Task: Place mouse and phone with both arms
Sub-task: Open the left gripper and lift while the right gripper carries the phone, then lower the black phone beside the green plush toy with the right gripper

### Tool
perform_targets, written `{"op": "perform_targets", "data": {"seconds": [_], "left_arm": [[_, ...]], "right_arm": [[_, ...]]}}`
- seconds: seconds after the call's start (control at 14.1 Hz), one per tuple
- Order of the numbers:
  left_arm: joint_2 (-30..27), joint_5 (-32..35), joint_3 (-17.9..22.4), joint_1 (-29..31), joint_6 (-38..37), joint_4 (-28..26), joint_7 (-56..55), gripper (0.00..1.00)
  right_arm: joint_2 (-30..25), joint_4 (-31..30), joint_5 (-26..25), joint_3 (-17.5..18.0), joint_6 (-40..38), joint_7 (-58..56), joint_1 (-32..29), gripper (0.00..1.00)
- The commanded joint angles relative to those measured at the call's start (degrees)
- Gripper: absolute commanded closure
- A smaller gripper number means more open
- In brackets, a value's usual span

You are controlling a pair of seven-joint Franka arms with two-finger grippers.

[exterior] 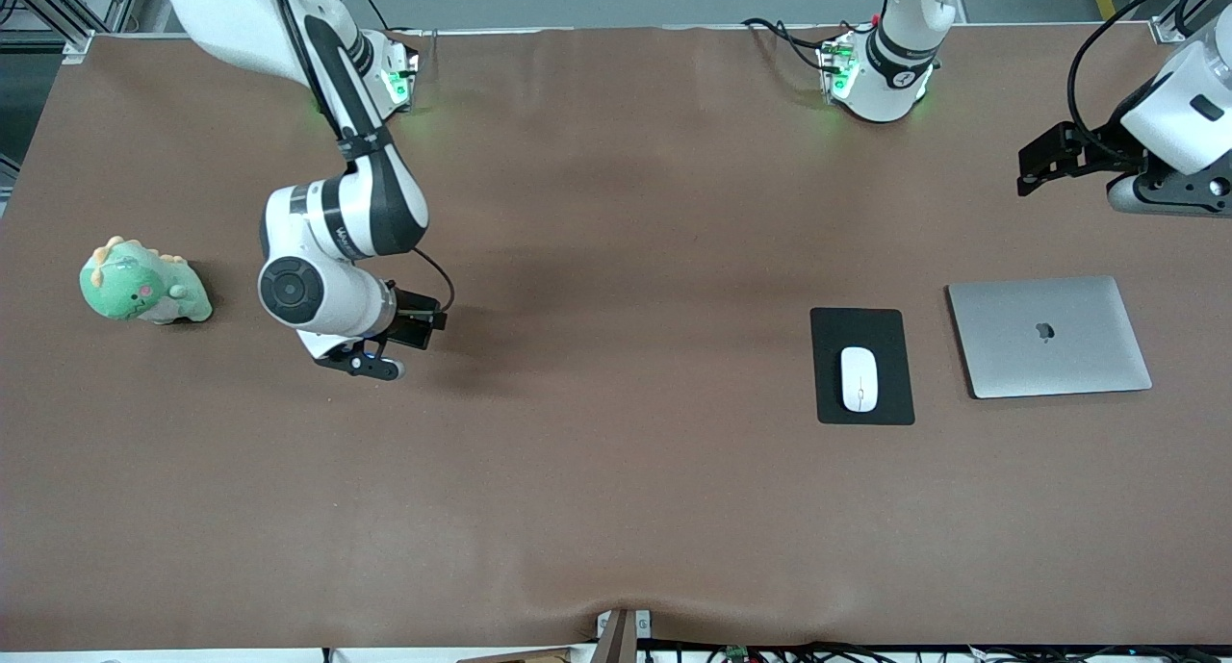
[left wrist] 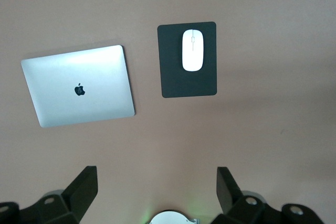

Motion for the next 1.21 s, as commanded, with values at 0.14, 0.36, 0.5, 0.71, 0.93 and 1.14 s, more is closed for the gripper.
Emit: {"op": "perform_targets", "data": {"seconds": [0.14,0.36,0.5,0.71,0.93,1.14], "left_arm": [[-2.10,0.95,2.59,0.22,0.78,-2.36,3.44,0.00],[-1.84,1.04,2.42,0.48,0.78,-2.81,3.36,0.00],[-1.57,1.12,1.11,2.05,2.88,-3.07,3.36,0.00],[-1.57,1.04,-0.13,3.12,3.24,-3.07,3.18,0.00],[-1.40,1.04,-0.13,3.20,2.89,-2.73,2.74,0.00],[-1.22,0.86,-0.22,3.03,2.98,-2.29,2.83,0.00]], "right_arm": [[-3.77,-6.68,-0.47,-1.77,1.38,-10.69,-6.00,1.00],[-3.59,-7.92,-1.44,-6.69,2.35,-18.69,-6.62,1.00],[-3.59,-9.32,-1.53,-7.40,2.61,-23.79,-8.81,1.00],[-3.59,-11.69,-1.70,-7.84,4.46,-33.53,-14.42,1.00],[-3.68,-15.38,-1.70,-8.02,7.96,-40.16,-18.58,1.00],[-3.68,-19.69,-1.70,-8.20,13.60,-40.16,-18.67,1.00]]}}
